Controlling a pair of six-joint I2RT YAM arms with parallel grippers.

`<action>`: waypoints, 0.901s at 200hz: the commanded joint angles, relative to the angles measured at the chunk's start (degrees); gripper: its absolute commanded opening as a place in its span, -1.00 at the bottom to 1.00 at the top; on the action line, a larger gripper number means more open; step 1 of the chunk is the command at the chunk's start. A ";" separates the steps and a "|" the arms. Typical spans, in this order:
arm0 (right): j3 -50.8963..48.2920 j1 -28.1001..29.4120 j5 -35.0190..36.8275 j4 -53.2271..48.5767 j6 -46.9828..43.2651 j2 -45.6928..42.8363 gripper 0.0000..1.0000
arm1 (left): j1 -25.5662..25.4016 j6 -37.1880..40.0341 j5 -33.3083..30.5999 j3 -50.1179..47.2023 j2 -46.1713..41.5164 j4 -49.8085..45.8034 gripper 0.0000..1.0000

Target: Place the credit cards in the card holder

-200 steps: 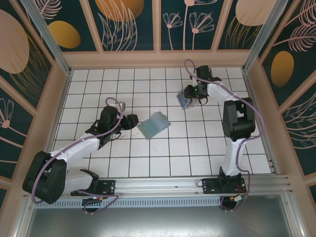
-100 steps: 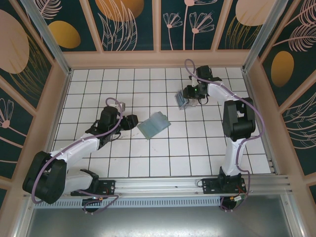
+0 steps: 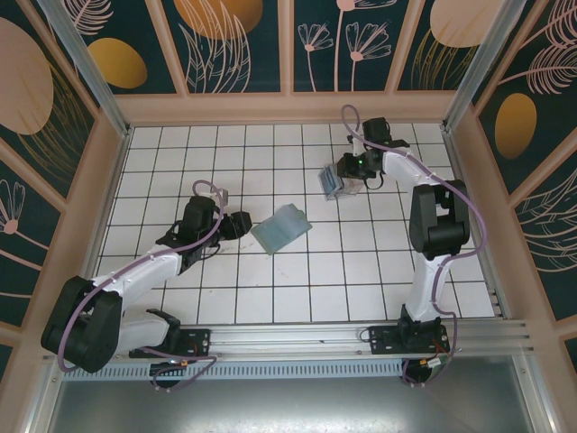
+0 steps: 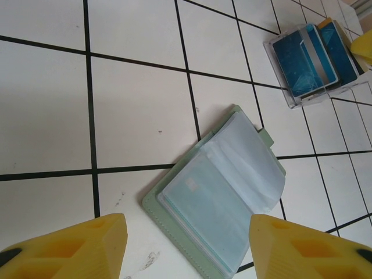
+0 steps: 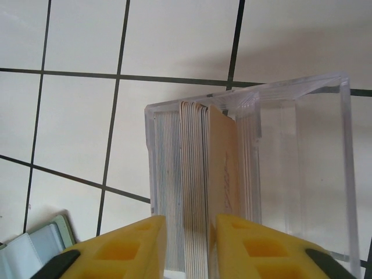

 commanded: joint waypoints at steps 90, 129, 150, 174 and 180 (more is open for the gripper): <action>-0.68 0.02 4.31 -0.81 0.97 -2.95 -0.96 | 0.30 0.69 -0.28 -0.27 0.60 0.25 0.17; -1.45 0.31 10.04 0.25 3.44 -5.16 -1.00 | 0.30 0.47 0.37 -0.26 0.99 0.52 0.18; -3.29 0.23 14.88 2.49 5.43 -8.06 -1.00 | 0.30 0.34 0.81 -0.48 0.96 0.52 0.18; -6.61 0.17 16.23 5.86 7.17 -13.19 -1.00 | 0.34 -1.11 3.02 -1.50 1.22 1.24 0.17; -7.82 0.21 16.11 6.77 7.79 -14.62 -1.00 | 0.30 -1.76 4.48 -2.13 1.26 2.06 0.15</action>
